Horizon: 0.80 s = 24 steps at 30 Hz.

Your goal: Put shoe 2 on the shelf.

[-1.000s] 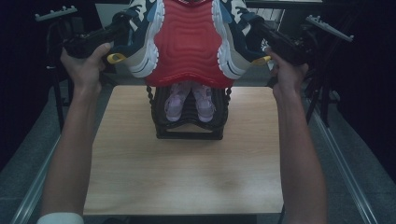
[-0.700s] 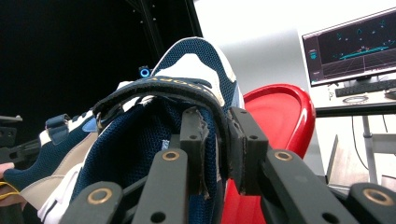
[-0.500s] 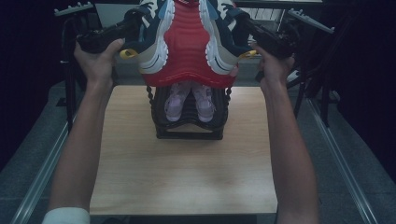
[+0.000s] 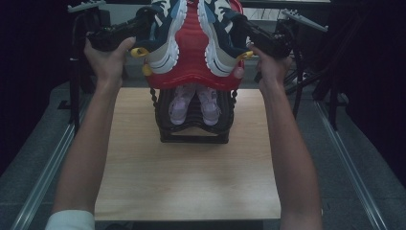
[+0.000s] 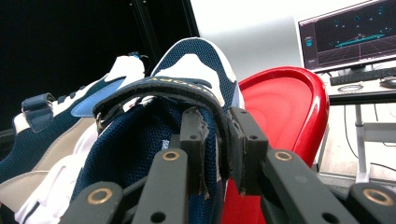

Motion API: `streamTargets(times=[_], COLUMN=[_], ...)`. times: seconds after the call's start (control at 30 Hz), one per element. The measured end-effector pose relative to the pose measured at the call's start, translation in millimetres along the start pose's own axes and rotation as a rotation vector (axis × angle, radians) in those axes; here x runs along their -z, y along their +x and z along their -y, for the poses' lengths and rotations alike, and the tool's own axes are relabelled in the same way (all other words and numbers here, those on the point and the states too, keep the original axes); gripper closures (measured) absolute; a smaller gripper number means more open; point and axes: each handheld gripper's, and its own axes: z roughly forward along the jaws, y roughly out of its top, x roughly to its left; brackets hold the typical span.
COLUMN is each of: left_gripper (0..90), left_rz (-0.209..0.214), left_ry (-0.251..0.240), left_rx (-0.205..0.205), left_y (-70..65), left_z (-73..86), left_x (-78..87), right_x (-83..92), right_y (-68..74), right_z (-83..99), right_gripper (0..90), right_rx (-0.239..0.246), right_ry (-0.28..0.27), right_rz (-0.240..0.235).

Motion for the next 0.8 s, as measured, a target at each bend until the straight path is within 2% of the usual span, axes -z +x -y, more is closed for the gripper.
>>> streamTargets(times=[0.07,0.4,0.8], left_gripper=[74.1,73.8,72.6], left_rz=[-0.002,-0.033,-0.065], left_ry=[0.007,0.04,0.058], left_rx=[0.002,-0.016,-0.035], left_y=[-0.6,-0.7,-2.8], left_z=[2.0,11.4,22.8], left_x=[-4.0,-18.0,-32.4], right_x=[-1.9,-11.5,-23.0], right_y=[0.8,3.6,18.2], right_z=[0.7,7.2,12.3], right_gripper=[76.4,76.2,74.7], right_rx=[-0.002,0.046,0.15], right_ry=[0.002,0.024,0.047], right_rz=[0.004,0.045,0.106])
